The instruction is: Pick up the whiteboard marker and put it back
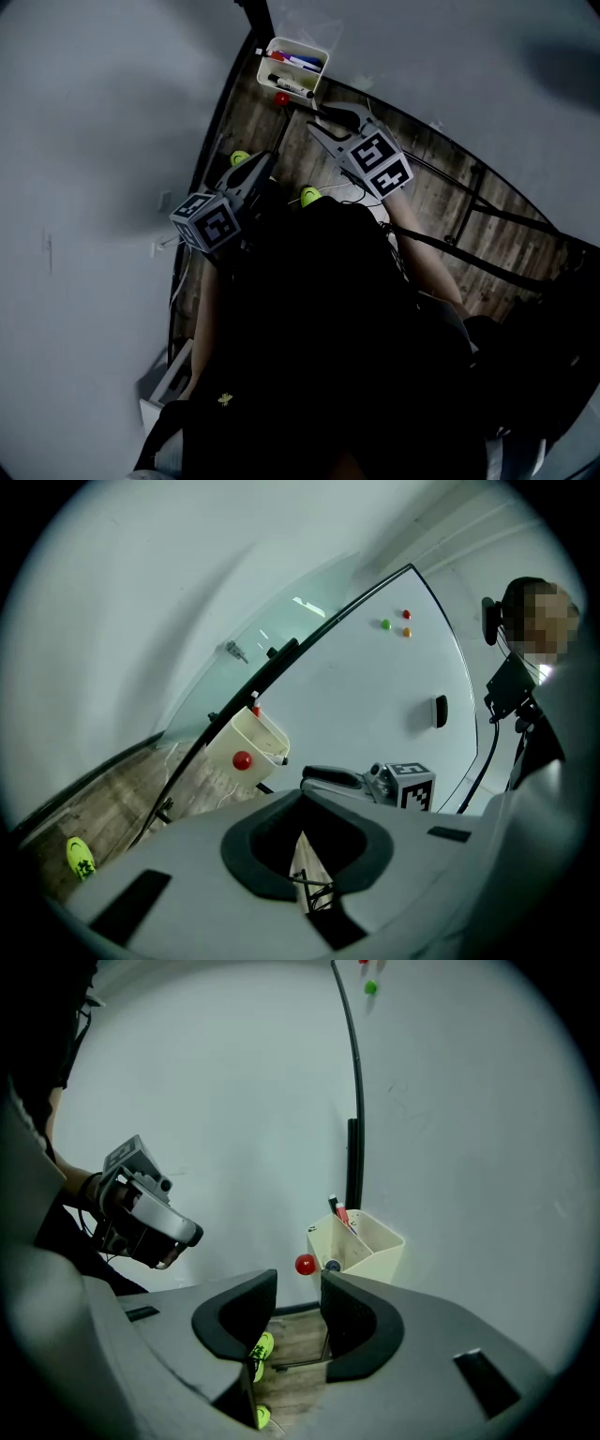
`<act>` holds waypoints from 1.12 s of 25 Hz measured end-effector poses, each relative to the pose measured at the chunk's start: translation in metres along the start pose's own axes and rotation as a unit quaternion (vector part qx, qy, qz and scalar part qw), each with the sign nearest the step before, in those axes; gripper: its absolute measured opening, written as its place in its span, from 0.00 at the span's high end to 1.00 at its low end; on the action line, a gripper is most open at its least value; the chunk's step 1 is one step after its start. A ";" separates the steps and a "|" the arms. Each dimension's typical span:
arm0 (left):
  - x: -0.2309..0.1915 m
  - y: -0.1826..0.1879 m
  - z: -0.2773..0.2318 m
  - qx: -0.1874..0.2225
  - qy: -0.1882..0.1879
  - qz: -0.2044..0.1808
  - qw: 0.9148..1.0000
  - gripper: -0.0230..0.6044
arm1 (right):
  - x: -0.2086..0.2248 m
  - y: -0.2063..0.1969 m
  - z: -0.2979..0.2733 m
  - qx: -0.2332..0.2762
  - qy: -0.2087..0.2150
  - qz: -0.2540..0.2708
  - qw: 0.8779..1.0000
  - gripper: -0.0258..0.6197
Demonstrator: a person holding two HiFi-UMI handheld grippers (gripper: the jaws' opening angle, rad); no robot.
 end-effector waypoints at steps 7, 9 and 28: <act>-0.021 0.016 -0.001 0.015 -0.005 0.004 1.000 0.91 | 0.004 0.010 -0.018 -0.036 -0.020 0.041 0.998 0.66; -0.026 0.019 -0.002 0.015 -0.008 0.004 1.000 0.91 | 0.003 0.012 -0.023 -0.050 -0.027 0.056 0.997 0.65; -0.064 0.042 -0.017 -0.001 -0.041 0.015 0.999 0.91 | 0.013 0.030 -0.047 -0.125 -0.020 0.200 0.971 0.68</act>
Point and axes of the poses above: the fingertips, and each gripper's own axes: z backward along the fingers, x to its right, y out of its top, the point moved 10 cm from there along z, backward along the fingers, and after that the axes turned 14 degrees about -z, right-handed, at the moved point
